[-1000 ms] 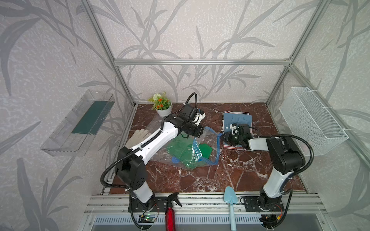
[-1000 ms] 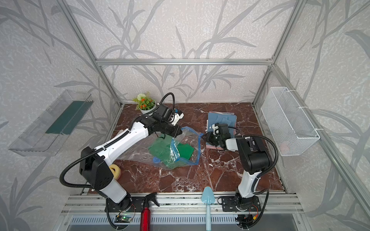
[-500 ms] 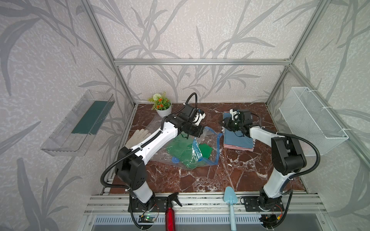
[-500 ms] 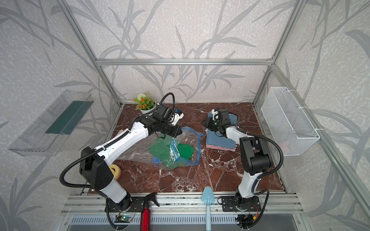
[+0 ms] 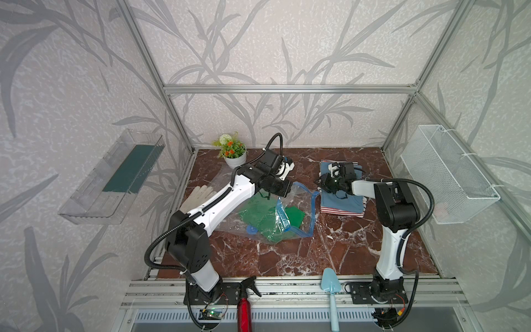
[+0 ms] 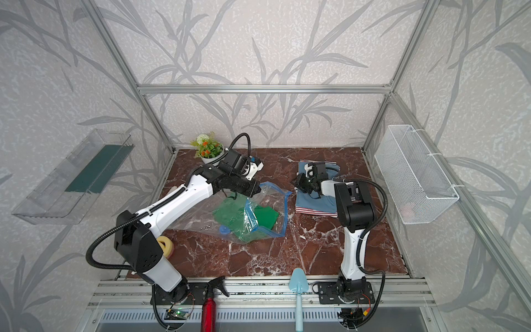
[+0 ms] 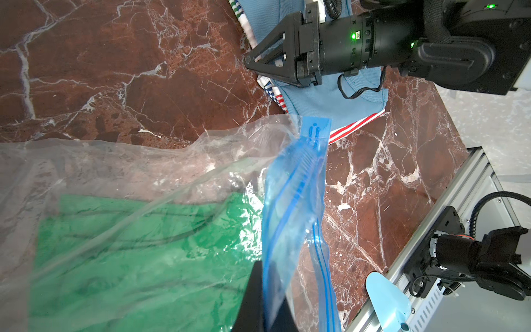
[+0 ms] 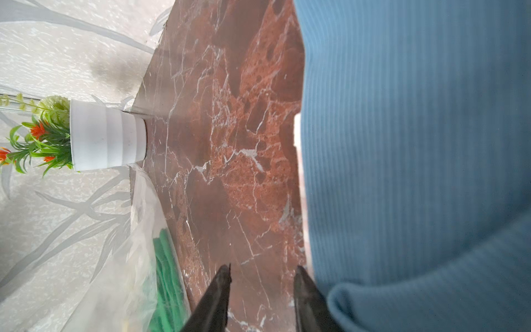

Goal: Take the tank top out of the vacuum bag
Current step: Take out the tank top from the vacuum bag.

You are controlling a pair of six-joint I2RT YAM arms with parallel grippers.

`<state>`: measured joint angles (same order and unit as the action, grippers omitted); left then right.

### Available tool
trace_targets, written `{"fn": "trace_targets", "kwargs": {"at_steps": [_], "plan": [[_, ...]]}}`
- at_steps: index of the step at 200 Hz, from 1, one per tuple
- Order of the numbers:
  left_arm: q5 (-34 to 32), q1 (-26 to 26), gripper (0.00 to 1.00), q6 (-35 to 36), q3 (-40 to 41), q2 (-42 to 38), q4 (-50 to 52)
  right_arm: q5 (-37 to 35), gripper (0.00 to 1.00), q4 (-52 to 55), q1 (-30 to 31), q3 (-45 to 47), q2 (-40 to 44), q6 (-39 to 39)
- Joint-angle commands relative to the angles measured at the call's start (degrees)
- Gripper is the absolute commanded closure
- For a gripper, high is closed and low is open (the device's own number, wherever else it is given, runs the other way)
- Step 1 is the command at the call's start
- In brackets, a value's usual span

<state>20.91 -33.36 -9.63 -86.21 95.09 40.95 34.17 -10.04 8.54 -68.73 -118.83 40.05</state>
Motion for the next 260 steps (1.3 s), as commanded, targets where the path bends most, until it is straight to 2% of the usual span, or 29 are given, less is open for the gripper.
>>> {"fn": "trace_targets", "kwargs": {"at_steps": [1, 52, 113, 170, 206, 260], "plan": [[0.1, 0.26, 1.0, 1.13, -1.08, 0.52, 0.89, 0.15, 0.62, 0.37, -0.67, -0.97, 0.83, -0.88], [0.27, 0.27, 1.0, 1.36, -0.98, 0.61, 0.91, -0.05, 0.61, 0.77, -6.86, -3.52, 4.05, -0.65], [0.32, 0.35, 1.0, 1.81, -1.49, 2.16, 1.4, 3.21, 0.61, -6.01, -15.65, -6.23, -3.45, 3.81], [1.29, 0.4, 1.0, 1.78, -2.11, 3.05, 1.63, 4.58, 0.61, -6.56, -17.5, -7.39, -7.09, 3.44], [1.25, 0.33, 1.0, 1.54, -1.51, 1.36, 1.09, 3.91, 0.61, -6.57, -17.41, -3.81, 0.98, 1.06], [1.9, 0.34, 1.0, 1.08, -0.97, -1.49, -0.39, 4.36, 0.58, -1.98, -16.83, 11.32, 23.23, 0.83]]}}
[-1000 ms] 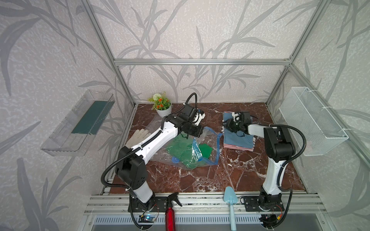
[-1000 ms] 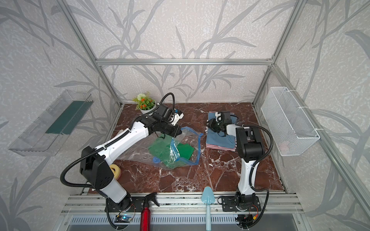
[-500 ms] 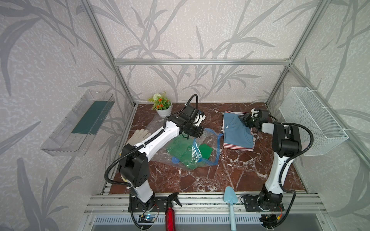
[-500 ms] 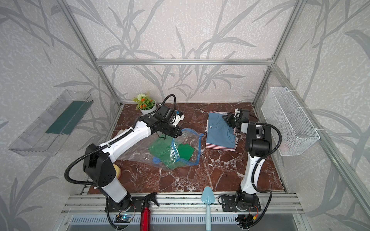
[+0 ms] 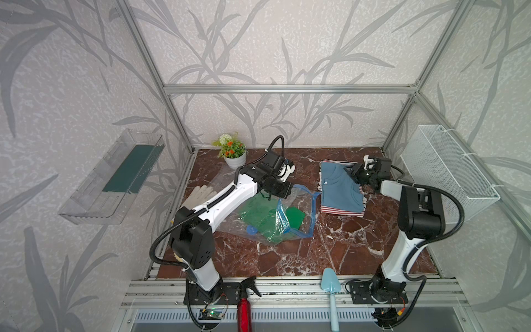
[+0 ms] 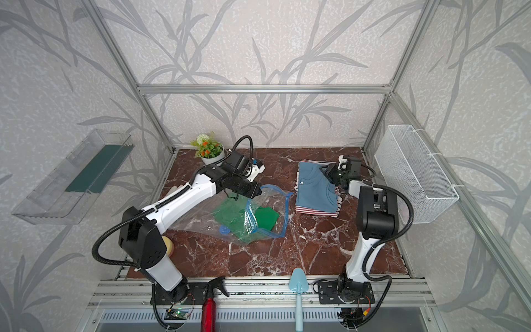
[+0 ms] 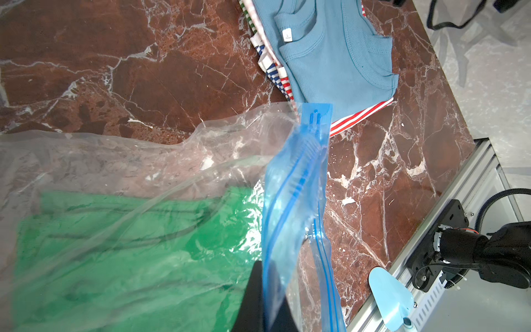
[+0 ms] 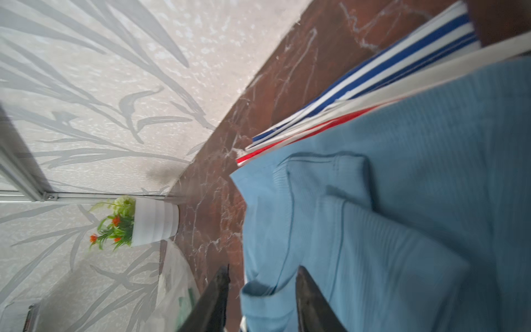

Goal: Take the tank top out of the vacuum bag
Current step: Take out the tank top from the vacuum bag.

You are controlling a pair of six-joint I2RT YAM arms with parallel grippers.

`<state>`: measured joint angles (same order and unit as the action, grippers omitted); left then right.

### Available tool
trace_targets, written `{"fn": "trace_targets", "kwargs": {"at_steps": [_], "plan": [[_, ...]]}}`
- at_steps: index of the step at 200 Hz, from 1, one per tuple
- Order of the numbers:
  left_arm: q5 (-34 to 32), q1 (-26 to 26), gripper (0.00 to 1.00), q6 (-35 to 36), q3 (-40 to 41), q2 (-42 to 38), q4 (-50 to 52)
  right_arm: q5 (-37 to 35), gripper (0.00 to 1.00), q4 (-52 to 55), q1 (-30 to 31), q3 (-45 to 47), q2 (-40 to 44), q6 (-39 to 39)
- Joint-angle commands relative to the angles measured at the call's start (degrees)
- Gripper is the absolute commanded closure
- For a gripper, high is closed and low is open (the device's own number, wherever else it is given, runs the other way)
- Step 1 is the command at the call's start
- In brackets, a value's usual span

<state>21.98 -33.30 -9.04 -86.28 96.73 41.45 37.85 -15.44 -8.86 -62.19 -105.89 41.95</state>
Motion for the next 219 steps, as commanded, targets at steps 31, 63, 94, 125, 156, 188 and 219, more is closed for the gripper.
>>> {"fn": "trace_targets", "kwargs": {"at_steps": [31, 63, 94, 125, 156, 188, 219], "plan": [[0.07, 0.27, 1.0, 2.07, -2.31, -2.61, 0.0, -2.52, 0.47, 16.82, 3.44, 11.17, 24.89, -8.82], [0.03, 0.36, 1.0, 3.32, -2.63, -3.27, 0.08, -8.68, 0.26, 27.24, 5.48, 17.64, 41.59, -13.12], [0.11, 0.52, 1.0, 3.62, -1.78, -4.41, -1.18, -11.27, 0.13, 31.29, 7.51, 24.74, 56.3, -12.05], [-0.59, 0.89, 1.0, 3.94, -0.3, -4.36, -2.33, -9.9, 0.1, 36.95, 7.72, 28.05, 64.64, -10.14], [0.58, 0.93, 1.0, 4.11, 0.17, -4.29, -2.8, -7.26, 0.15, 40.83, 11.21, 27.59, 64.57, -7.88], [3.38, 0.95, 1.0, 4.38, 1.87, -6.93, -4.92, -11.93, 0.22, 39.59, 22.75, 27.78, 63.02, -3.13], [5.48, 0.92, 1.0, 3.77, 3.48, -9.67, -7.53, -18.15, 0.26, 31.64, 33.66, 30.61, 61.13, 2.85]]}}
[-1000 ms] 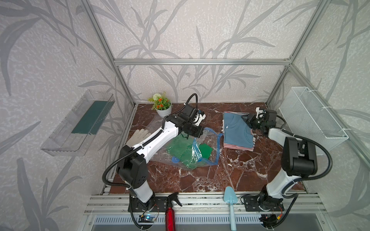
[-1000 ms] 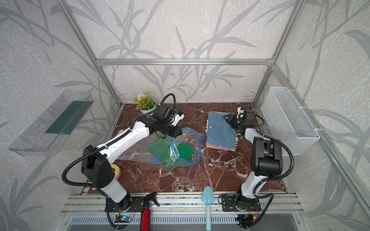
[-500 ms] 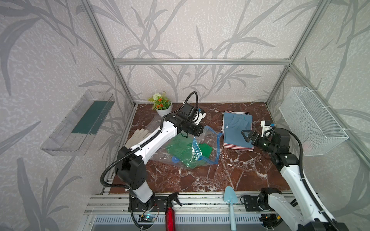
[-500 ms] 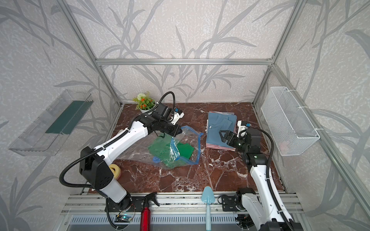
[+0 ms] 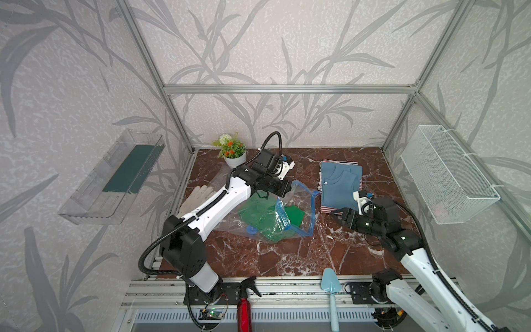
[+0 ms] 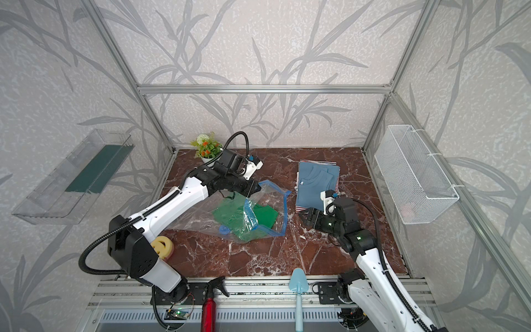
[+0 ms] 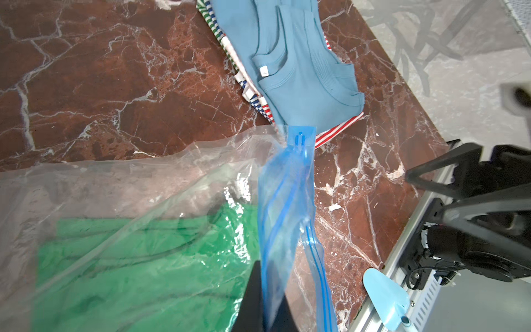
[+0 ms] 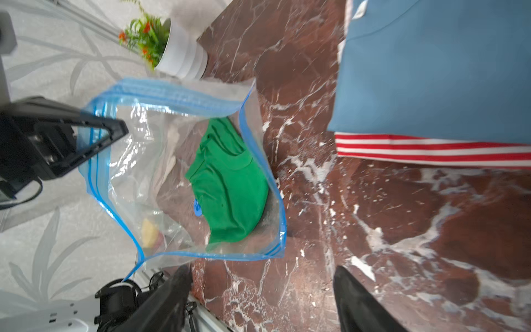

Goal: Take the tank top out of the vacuum bag
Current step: Take out the tank top from the vacuum bag.

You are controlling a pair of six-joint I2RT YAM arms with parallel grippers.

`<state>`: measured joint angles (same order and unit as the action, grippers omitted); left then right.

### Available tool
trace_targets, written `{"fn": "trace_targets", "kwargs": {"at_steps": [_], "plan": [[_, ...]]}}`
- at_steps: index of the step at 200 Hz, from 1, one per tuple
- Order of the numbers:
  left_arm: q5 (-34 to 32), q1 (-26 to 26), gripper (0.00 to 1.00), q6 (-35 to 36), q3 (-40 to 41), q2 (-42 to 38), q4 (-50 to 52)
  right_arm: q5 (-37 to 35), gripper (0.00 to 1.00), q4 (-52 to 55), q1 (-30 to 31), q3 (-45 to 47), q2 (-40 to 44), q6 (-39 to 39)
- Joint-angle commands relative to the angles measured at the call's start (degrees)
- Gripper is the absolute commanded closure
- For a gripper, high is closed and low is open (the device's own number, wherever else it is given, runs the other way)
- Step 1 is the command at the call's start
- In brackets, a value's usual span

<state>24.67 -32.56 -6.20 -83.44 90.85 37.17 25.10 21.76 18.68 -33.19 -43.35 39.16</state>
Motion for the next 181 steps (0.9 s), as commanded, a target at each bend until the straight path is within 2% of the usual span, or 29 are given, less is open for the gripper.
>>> {"fn": "trace_targets", "kwargs": {"at_steps": [1, 34, 55, 94, 130, 181], "plan": [[2.73, 0.24, 1.0, 0.92, 0.64, -3.81, -3.24, -5.63, 0.26, -5.75, 6.42, 1.62, -1.61, 5.79], [3.66, 0.37, 1.0, 0.95, 0.88, -3.4, -3.34, -10.46, 0.28, -10.79, 14.4, -0.74, -10.97, 6.94], [5.17, 0.45, 1.0, 0.38, 0.9, -3.4, -4.47, -9.49, 0.3, -13.32, 15.19, -3.0, -15.73, 7.16], [7.98, 0.28, 1.0, -1.08, 2.81, -4.17, -8.98, -11.85, 0.32, -15.02, 15.22, -4.92, -19.2, 7.34], [7.26, 0.17, 1.0, -2.14, -4.57, 1.3, -7.6, -8.95, 0.35, -20.25, 15.22, -6.82, -25.34, 9.1], [8.53, 0.13, 1.0, 0.16, -17.6, 11.57, -4.48, -10.07, 0.37, -15.42, 15.24, -15.58, -32.3, 4.49]]}}
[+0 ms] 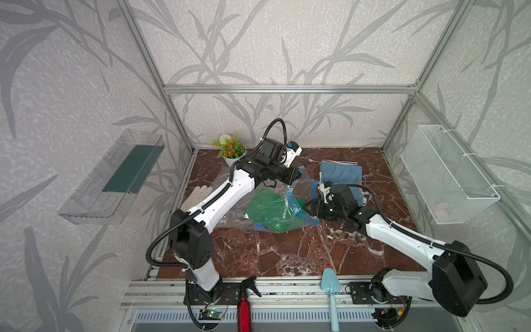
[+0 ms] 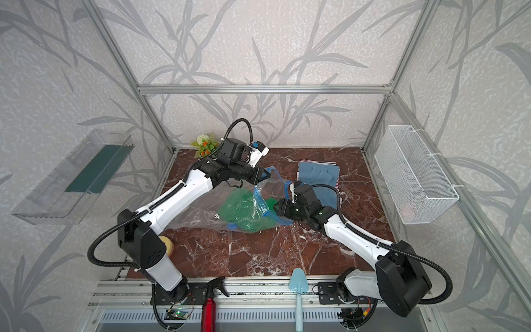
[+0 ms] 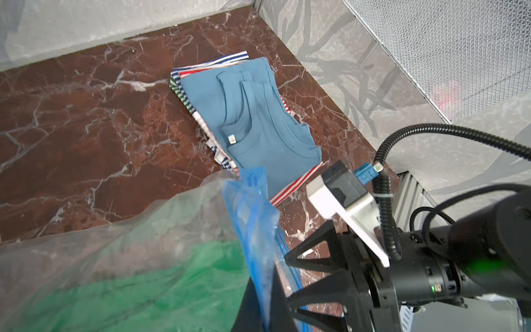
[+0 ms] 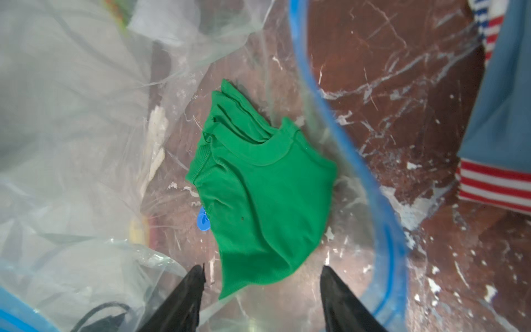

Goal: Take the tank top out of the vacuum bag
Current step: Take out the tank top from the vacuum bag.

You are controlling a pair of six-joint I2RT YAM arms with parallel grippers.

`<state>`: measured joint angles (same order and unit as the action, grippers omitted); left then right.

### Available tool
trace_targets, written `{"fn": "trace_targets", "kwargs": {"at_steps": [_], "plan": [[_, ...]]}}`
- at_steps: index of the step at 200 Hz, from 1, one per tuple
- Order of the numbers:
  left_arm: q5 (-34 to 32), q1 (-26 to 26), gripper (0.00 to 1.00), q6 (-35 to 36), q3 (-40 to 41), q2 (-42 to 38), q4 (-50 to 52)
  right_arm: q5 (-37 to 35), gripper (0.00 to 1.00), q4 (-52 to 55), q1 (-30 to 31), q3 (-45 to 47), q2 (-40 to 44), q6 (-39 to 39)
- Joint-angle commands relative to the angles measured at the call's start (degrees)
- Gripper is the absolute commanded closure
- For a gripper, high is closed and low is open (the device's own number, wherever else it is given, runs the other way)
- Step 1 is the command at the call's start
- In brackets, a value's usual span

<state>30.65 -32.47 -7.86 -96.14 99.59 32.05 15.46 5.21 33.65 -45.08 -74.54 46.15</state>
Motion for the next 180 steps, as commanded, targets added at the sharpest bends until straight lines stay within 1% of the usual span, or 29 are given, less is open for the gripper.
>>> {"fn": "trace_targets", "kwargs": {"at_steps": [1, 28, 44, 62, 84, 101, 115, 125, 142, 180], "plan": [[2.64, 0.04, 1.0, 1.85, -4.96, 2.95, 0.68, -0.43, 0.37, 1.16, 0.23, -3.78, -1.21, -2.57], [2.99, 0.1, 1.0, 2.65, -5.4, 4.28, 1.23, -0.31, 0.38, 1.12, 0.25, -4.24, -3.84, -3.33], [2.21, 0.09, 1.0, 2.86, -2.74, 2.98, 0.71, -0.81, 0.38, -0.57, -0.14, -3.55, -5.55, -3.67], [-0.11, 0.04, 1.0, 2.41, 1.62, 0.68, -0.98, 1.99, 0.39, -3.67, -1.47, -3.34, -8.48, -3.3], [-4.0, 0.07, 1.0, 0.59, 5.96, -0.87, -3.52, 5.54, 0.45, -3.46, -1.4, -5.14, -12.84, -5.66], [-6.22, 0.1, 1.0, -1.42, 6.86, -0.15, -4.17, 4.41, 0.45, -2.77, 0.05, -5.48, -14.3, -8.46], [-7.83, 0.05, 1.0, -2.4, 5.08, 1.53, -1.75, 3.59, 0.46, -2.17, 1.16, -5.06, -14.34, -10.04], [-7.85, 0.08, 1.0, -2.83, 4.3, 2.23, -0.78, 2.94, 0.46, -0.97, 1.87, -4.94, -14.48, -11.55], [-6.77, 0.05, 1.0, -3.63, 5.21, 1.84, -2.17, 1.85, 0.46, 0.0, 2.9, -3.84, -14.31, -12.29], [-4.04, 0.01, 1.0, -3.55, 6.53, -0.12, -3.98, 2.56, 0.46, -0.23, 2.98, -2.21, -17.5, -11.42]]}}
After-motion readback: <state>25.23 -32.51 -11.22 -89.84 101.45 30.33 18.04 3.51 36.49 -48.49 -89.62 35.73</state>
